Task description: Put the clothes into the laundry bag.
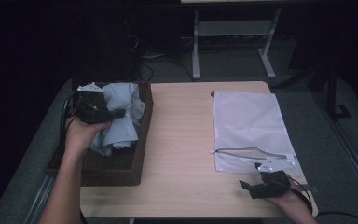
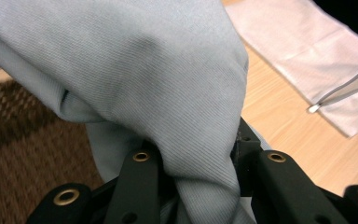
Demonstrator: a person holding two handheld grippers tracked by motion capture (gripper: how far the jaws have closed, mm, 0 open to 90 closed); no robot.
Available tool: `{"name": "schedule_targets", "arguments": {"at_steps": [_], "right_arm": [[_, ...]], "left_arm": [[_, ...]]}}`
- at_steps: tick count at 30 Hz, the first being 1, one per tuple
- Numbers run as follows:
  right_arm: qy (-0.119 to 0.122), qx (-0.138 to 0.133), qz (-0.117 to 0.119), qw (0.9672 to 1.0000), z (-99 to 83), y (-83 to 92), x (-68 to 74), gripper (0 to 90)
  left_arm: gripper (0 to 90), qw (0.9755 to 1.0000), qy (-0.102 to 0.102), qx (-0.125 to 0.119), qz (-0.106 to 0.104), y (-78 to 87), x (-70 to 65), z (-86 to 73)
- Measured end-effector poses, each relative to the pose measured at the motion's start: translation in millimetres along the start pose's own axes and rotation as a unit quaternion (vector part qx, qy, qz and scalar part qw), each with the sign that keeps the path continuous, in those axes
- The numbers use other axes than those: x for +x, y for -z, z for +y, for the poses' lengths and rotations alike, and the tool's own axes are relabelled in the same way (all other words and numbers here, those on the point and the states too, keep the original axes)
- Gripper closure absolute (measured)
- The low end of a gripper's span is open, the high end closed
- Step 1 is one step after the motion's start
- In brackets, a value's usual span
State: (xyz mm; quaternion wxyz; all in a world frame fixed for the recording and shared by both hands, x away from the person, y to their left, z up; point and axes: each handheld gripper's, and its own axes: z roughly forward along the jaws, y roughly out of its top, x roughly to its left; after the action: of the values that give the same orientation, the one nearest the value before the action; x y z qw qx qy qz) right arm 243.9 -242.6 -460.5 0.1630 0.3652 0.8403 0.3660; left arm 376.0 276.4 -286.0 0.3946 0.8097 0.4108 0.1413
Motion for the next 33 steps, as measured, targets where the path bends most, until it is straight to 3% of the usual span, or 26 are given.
{"name": "schedule_targets", "arguments": {"at_steps": [5, 10, 18, 25, 33], "right_arm": [[0.000, -0.001, 0.000, 1.0000, 0.2, -0.1, 0.3, 13.5], [0.000, -0.001, 0.000, 1.0000, 0.2, 0.1, -0.1, 13.5], [-0.001, -0.001, 0.001, 1.0000, 0.4, -0.1, 0.3, 13.5], [0.001, -0.001, 0.000, 1.0000, 0.1, 0.3, -0.2, 13.5], [0.000, -0.003, 0.000, 1.0000, 0.1, 0.7, -0.6, 13.5]], "left_arm": [[69.4, 0.9994, -0.022, -0.025, -0.012, 9.2, -15.3, 16.1], [69.4, 0.9973, -0.050, -0.047, -0.026, 18.7, -34.7, 32.6], [69.4, 0.9893, -0.093, -0.085, -0.072, 28.8, -71.0, 53.4], [69.3, 0.9820, -0.133, -0.073, -0.113, 16.0, -101.9, 59.6], [69.3, 0.9760, -0.159, -0.035, -0.144, -15.3, -123.1, 45.7]]}}
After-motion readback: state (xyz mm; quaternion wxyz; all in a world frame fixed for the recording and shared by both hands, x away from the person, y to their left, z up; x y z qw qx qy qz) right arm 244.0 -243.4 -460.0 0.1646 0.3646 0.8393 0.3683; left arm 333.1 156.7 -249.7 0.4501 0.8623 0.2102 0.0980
